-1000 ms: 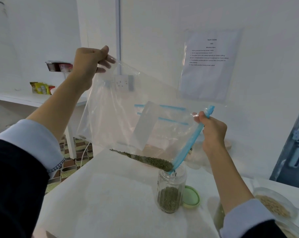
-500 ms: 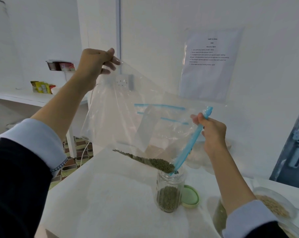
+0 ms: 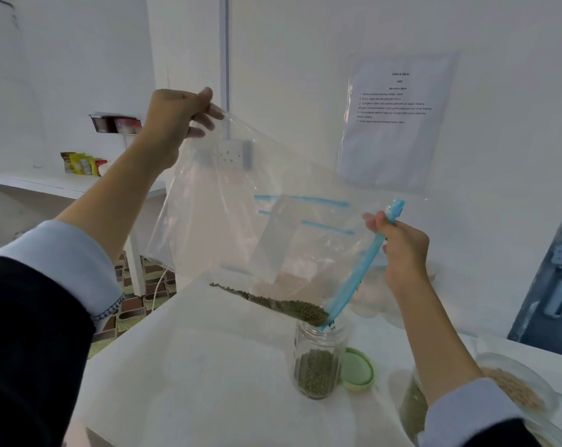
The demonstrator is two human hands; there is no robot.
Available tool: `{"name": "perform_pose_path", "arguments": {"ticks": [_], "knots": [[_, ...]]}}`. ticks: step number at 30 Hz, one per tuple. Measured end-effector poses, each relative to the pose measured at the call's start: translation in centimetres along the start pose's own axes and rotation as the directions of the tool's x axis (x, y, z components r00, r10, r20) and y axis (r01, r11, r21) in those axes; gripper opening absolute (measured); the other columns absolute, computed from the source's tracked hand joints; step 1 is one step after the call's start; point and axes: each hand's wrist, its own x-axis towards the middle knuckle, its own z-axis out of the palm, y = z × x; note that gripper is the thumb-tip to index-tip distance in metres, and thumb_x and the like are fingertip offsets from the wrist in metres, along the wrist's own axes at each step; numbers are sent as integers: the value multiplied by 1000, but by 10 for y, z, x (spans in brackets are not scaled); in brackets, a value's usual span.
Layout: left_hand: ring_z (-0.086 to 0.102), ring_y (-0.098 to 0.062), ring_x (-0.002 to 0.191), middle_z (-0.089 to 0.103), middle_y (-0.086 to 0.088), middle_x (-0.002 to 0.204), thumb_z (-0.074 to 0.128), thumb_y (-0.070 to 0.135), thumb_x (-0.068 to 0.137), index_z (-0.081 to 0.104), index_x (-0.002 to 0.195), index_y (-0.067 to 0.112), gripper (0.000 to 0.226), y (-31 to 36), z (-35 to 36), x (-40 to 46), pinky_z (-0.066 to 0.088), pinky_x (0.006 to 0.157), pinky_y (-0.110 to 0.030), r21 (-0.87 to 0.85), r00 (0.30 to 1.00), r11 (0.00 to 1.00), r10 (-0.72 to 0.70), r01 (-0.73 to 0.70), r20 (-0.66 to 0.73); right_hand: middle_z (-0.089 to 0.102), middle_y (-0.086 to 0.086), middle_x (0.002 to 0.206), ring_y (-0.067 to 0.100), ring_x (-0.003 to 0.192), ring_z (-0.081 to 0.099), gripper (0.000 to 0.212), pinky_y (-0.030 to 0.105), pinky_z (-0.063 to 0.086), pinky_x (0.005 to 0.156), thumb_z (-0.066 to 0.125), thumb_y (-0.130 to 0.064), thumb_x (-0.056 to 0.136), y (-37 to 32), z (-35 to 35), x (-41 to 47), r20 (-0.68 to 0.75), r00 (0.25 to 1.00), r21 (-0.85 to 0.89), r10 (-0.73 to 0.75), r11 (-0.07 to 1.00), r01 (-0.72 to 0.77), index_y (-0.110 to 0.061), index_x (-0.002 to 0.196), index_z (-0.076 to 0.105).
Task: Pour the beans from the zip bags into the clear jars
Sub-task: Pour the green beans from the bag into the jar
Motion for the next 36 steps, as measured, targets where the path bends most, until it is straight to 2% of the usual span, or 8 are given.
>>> {"name": "perform_pose_path", "arguments": {"ticks": [7,10,14,17,21,29,32,36], "knots": [[59,-6,63,71,9,68,52,23,97,66,75,10,28,3,1,1,47,60,-19,5,1000,1000,8,-8,12,72,2,101,5,85,59,11,17,38,70,66,-22,89,0,-2,0,23,1000,-6,15,1000,-15,-19,79,69],[59,-5,62,71,10,67,52,23,97,65,75,11,28,4,3,2,47,59,-18,0,1000,1000,15,-15,-2,71,4,99,4,79,58,9,8,40,59,66,-19,88,0,-3,2,-44,999,33,-3,999,5,-15,81,71],[58,-5,61,71,10,66,53,22,96,65,74,10,28,6,6,2,47,59,-19,2,1000,1000,18,-18,-3,73,1,97,5,89,62,15,14,41,76,65,-20,90,0,-3,2,-12,1000,24,6,1000,-6,-19,75,68],[58,-5,61,70,11,65,53,22,97,65,74,10,28,9,7,2,47,60,-19,11,1000,1000,15,-15,0,72,1,95,-1,77,58,14,6,41,59,65,-19,90,0,-4,2,-50,999,51,-1,999,4,-19,76,69],[59,-4,60,70,11,65,52,23,97,65,75,11,28,9,8,3,47,58,-18,11,1000,1000,10,-10,-13,72,0,98,4,85,60,13,16,39,69,65,-23,90,2,-2,2,2,1000,-3,9,1000,-9,-19,78,70],[57,-6,58,70,10,65,54,21,96,65,71,10,29,6,9,4,44,56,-18,1,1000,1000,0,0,-1,71,2,95,3,76,57,13,11,38,60,65,-22,90,5,-5,6,-78,997,18,29,999,-27,-15,80,68],[57,-5,59,71,10,66,53,22,96,65,72,11,29,6,11,5,44,57,-18,0,1000,1000,6,-6,-10,72,3,96,7,85,60,16,13,41,70,64,-22,90,6,-4,6,-41,999,10,34,999,-33,-17,76,67],[57,-6,60,71,9,68,54,22,96,65,72,11,29,7,12,5,45,58,-19,-3,1000,1000,11,-11,14,72,4,97,5,82,60,15,9,41,69,65,-21,90,7,-5,8,-48,998,27,30,999,-29,-17,76,68]]}}
